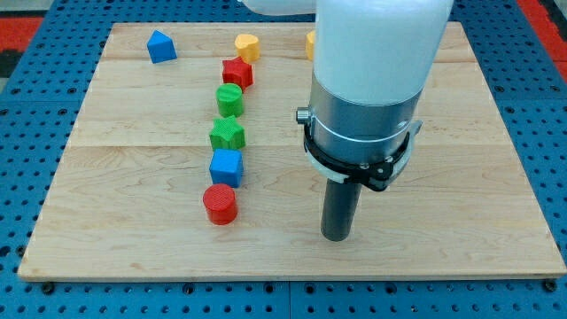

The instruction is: Move the red circle to the bottom right of the board

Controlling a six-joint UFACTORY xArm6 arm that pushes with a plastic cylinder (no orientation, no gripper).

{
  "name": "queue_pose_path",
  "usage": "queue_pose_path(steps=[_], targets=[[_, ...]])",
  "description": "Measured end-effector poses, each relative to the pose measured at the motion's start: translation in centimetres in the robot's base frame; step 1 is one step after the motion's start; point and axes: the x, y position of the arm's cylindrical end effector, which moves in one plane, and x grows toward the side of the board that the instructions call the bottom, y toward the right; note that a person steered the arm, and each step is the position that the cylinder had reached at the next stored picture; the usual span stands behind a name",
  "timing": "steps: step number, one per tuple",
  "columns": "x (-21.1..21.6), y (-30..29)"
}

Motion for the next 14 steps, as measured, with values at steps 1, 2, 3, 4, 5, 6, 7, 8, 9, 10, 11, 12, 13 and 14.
queue_pose_path(steps=[1,2,3,4,5,6,7,8,9,10,11,12,13,14], targets=[[0.0,0.0],[3.2,0.0],[4.7,-0.5],[2.7,-10.1],[-2.3,-19.3],[-4.7,-17.6],[-2.0,-5.8],[-1.3,-0.6],[2.0,-2.8],[3.6,2.1],[1.3,6.2],[0.6,5.2],[-0.2,5.9],[-0.3,8.3]])
